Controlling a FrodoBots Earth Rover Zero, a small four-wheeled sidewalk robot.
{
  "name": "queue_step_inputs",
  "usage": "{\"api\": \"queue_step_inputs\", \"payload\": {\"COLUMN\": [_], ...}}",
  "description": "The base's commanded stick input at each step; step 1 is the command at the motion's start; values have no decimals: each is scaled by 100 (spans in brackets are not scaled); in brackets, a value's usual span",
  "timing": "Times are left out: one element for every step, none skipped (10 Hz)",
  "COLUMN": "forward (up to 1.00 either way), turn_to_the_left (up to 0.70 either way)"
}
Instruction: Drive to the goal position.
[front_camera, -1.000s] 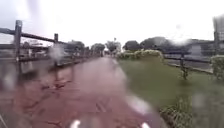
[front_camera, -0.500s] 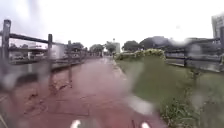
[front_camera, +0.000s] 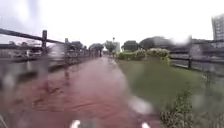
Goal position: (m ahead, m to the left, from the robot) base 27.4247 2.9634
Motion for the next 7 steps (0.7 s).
{"api": "queue_step_inputs", "payload": {"forward": [70,70,70,70,70,70,70], "turn_to_the_left": [0,0,0,0,15,5,0]}}
